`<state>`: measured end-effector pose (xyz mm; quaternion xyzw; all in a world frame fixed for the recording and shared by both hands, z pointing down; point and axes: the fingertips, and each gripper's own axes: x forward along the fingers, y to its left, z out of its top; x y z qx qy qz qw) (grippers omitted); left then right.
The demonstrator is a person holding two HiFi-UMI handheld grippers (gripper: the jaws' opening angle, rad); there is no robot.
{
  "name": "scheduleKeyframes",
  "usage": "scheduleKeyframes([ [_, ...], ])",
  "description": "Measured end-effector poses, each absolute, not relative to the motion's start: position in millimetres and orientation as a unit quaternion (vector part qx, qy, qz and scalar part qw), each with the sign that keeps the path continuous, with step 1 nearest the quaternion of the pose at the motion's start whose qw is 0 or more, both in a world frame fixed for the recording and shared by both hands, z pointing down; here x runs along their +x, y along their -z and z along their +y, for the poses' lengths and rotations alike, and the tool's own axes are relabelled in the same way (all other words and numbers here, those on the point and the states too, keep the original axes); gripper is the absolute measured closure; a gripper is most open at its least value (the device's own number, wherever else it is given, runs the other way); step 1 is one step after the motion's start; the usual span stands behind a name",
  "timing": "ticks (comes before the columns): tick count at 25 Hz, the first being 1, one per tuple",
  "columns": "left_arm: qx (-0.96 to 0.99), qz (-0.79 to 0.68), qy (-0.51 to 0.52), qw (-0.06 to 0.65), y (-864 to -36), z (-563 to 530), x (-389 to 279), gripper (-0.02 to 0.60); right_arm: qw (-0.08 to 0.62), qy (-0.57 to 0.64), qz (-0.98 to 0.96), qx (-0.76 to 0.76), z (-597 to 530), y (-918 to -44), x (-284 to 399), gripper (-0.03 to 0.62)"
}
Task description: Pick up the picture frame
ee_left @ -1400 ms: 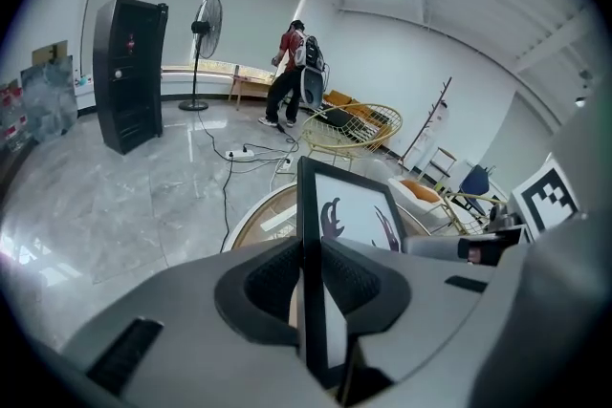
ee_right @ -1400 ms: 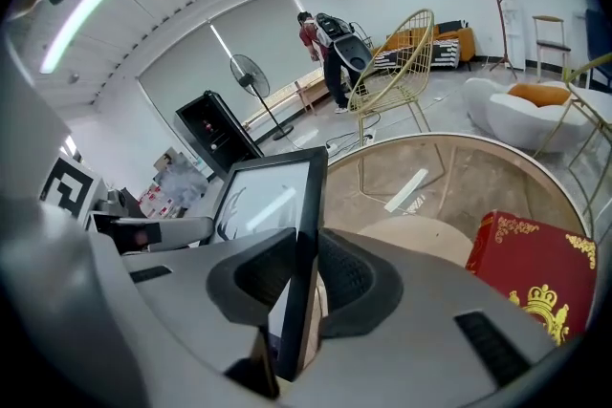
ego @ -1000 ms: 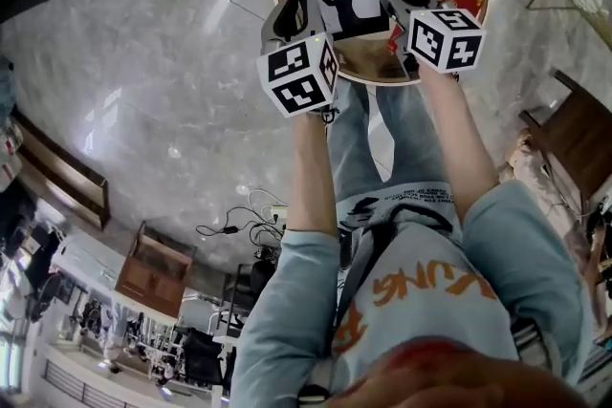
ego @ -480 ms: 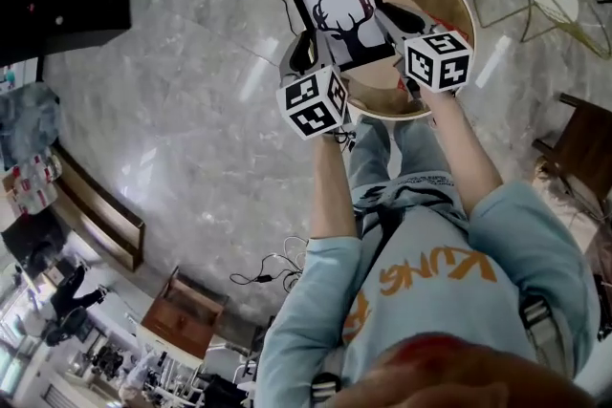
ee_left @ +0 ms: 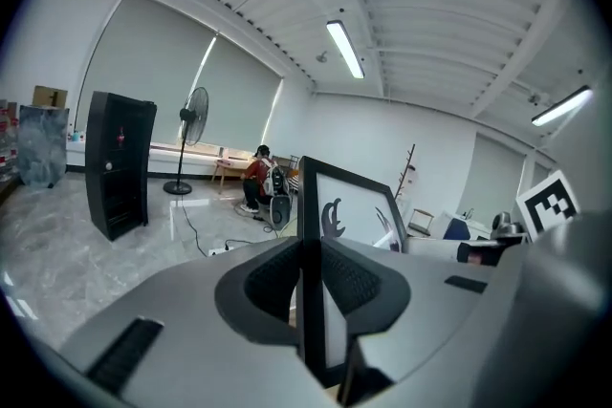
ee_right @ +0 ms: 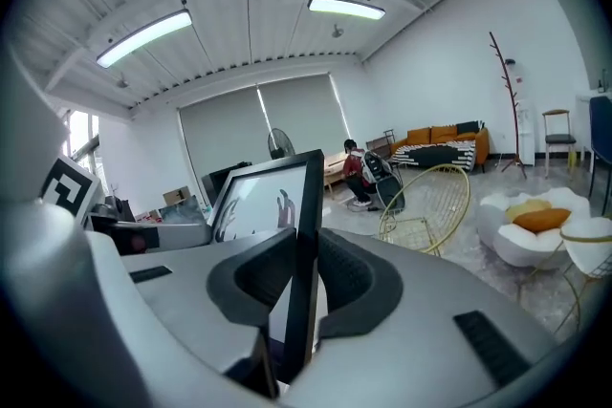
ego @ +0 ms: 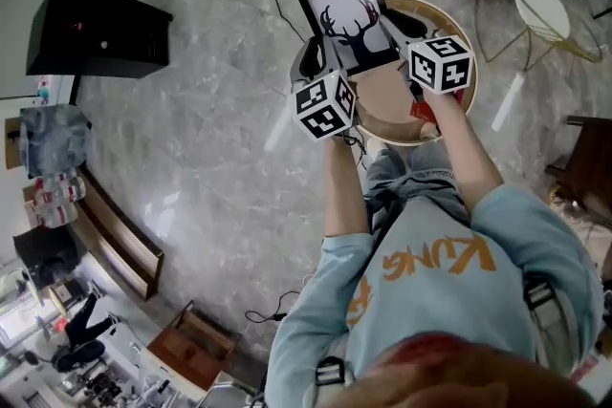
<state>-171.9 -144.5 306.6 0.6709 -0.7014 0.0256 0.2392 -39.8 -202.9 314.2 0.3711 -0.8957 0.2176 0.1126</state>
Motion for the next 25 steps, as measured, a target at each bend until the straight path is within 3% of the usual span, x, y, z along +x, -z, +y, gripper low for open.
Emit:
scheduleKeyframes([
  [25,0.700,-0.707,0.059,0.075,-113,-146,-161,0.500,-0.005,-0.044,-0.926,0.375,-207,-107,-31,0.525],
])
